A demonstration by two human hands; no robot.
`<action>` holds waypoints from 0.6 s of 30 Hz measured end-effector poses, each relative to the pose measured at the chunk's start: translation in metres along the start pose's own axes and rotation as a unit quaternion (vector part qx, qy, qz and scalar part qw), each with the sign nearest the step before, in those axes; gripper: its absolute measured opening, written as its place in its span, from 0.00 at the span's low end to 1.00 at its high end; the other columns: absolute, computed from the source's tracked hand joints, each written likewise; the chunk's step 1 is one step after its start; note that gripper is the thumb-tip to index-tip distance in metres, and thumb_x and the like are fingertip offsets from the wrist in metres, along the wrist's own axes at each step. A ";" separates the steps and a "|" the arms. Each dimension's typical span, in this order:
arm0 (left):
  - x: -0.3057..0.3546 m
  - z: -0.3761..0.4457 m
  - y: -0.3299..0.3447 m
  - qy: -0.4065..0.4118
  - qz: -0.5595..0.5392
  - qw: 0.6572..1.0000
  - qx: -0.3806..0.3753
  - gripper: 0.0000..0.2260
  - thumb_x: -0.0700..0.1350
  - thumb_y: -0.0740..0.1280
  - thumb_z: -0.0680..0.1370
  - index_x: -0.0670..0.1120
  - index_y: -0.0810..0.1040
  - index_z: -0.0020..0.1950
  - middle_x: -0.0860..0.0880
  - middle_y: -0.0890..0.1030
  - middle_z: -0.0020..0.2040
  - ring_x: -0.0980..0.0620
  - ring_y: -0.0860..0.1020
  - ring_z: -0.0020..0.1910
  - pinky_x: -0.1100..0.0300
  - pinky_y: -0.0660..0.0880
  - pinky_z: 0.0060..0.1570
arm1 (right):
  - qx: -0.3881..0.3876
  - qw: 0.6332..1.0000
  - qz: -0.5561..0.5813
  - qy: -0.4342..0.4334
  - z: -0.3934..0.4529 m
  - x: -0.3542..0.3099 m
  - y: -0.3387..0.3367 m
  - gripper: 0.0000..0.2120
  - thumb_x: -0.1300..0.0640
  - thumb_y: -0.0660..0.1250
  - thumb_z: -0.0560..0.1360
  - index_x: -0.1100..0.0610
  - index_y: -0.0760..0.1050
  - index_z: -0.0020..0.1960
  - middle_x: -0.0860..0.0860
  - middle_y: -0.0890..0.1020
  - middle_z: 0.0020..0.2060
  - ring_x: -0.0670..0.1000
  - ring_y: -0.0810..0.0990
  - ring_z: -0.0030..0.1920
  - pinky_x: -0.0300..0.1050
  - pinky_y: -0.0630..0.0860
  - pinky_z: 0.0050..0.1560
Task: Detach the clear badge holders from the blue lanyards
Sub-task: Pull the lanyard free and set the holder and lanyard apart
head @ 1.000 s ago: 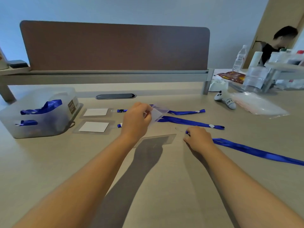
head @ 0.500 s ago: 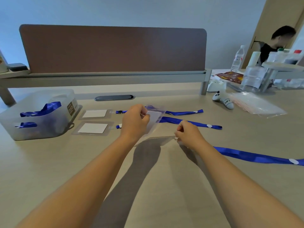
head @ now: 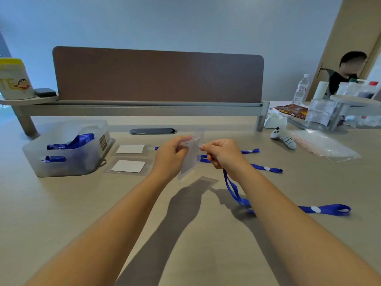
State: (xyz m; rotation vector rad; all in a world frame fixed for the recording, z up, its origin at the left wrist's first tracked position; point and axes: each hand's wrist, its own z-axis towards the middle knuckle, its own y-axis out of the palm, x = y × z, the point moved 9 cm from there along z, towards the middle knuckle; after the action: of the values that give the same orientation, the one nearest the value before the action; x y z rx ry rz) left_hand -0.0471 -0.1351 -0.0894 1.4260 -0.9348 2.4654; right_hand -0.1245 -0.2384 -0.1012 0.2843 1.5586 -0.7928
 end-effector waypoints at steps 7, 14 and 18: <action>0.006 -0.004 -0.014 0.018 0.061 0.998 0.005 0.17 0.37 0.59 0.78 0.44 0.69 0.66 0.42 0.74 0.64 0.44 0.72 0.61 0.54 0.72 0.58 | -0.016 1.000 0.016 -0.013 -0.003 -0.010 0.013 0.09 0.59 0.61 0.77 0.61 0.76 0.41 0.51 0.71 0.26 0.42 0.65 0.18 0.31 0.64 0.20; 0.005 -0.006 -0.018 0.044 0.098 0.994 -0.013 0.20 0.38 0.59 0.77 0.47 0.64 0.69 0.43 0.72 0.66 0.45 0.72 0.62 0.52 0.72 0.61 | -0.030 0.998 0.043 -0.021 -0.004 -0.018 0.026 0.12 0.59 0.60 0.77 0.56 0.75 0.37 0.51 0.73 0.28 0.42 0.68 0.19 0.31 0.66 0.22; 0.011 -0.008 -0.026 0.127 0.217 0.968 0.009 0.21 0.37 0.57 0.78 0.49 0.63 0.70 0.43 0.74 0.65 0.46 0.73 0.60 0.58 0.72 0.59 | -0.037 0.996 0.077 0.011 -0.005 -0.018 0.033 0.13 0.54 0.58 0.78 0.56 0.74 0.38 0.51 0.74 0.30 0.46 0.67 0.27 0.34 0.67 0.26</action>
State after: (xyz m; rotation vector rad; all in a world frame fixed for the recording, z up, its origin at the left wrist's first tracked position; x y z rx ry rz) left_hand -0.0488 -0.1122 -0.0716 0.9499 -1.2763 2.8765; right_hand -0.1052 -0.2063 -0.0944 0.3561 1.5621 -0.6118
